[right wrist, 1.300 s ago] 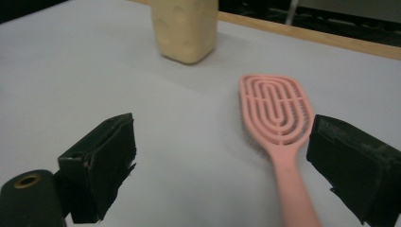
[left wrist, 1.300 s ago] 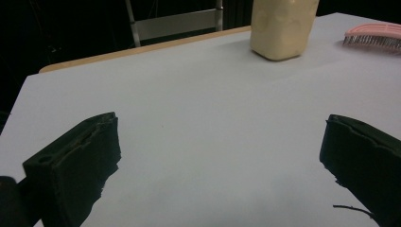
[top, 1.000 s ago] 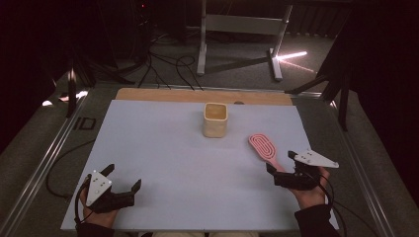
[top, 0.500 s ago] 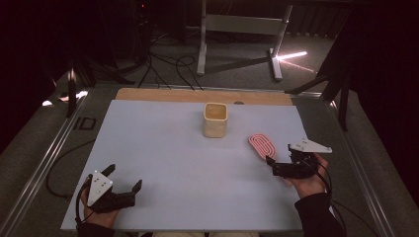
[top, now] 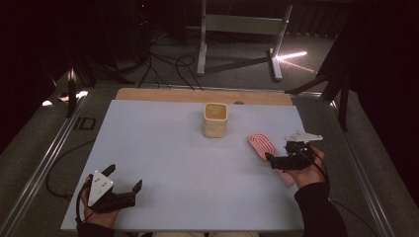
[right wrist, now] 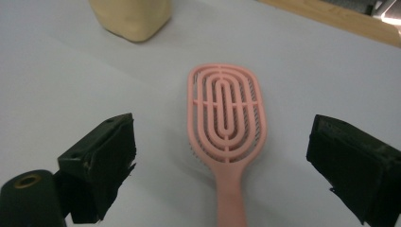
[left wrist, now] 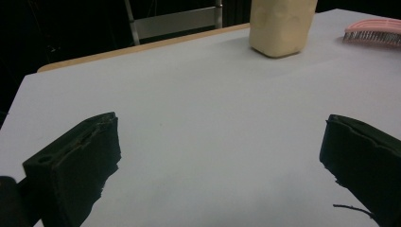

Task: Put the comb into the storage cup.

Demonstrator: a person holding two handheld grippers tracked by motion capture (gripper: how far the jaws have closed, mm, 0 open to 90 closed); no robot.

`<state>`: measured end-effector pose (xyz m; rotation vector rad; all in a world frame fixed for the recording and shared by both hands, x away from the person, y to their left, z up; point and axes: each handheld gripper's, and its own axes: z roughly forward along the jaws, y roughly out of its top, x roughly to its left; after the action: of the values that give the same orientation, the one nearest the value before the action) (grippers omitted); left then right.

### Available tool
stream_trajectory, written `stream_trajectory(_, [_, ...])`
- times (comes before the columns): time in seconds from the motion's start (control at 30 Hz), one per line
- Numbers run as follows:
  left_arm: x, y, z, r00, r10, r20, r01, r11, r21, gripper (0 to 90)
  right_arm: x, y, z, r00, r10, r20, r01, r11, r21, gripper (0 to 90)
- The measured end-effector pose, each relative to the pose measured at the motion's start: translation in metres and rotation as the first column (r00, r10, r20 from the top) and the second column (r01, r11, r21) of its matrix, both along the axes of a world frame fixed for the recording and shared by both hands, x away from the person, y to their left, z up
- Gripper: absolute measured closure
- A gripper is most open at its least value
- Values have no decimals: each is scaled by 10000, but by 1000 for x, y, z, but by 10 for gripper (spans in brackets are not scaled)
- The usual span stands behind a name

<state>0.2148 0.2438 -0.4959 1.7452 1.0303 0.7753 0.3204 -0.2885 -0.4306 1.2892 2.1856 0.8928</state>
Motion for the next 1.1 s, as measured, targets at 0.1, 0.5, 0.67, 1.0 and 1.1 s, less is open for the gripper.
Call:
stream_trajectory(0.1, [0, 0, 0, 10000, 9, -12, -9, 10000, -9, 1, 5, -1, -3, 9996, -12, -274, 7, 9998, -199, 89])
stream_trajectory(0.5, [1, 0, -1, 10000, -7, -29, 7, 10000, 19, 1, 19, -9, -19, 9926, -233, -1191, 134, 9964, -839, 89])
stream_trajectory(0.67, [1, -1, -1, 10000, -10, -46, 10, 10000, 22, 1, 22, -11, -23, 9896, -280, -1411, 148, 9954, -942, 90])
stream_trajectory(1.0, [1, -1, -1, 10000, -36, -49, 36, 10000, 40, 1, 29, -9, -32, 9800, -246, -1974, 3, 9925, -1223, 90])
stream_trajectory(1.1, [1, -1, -1, 10000, -52, -53, 53, 10000, 50, 1, 31, -7, -35, 9767, -167, -2140, -112, 9917, -1285, 90])
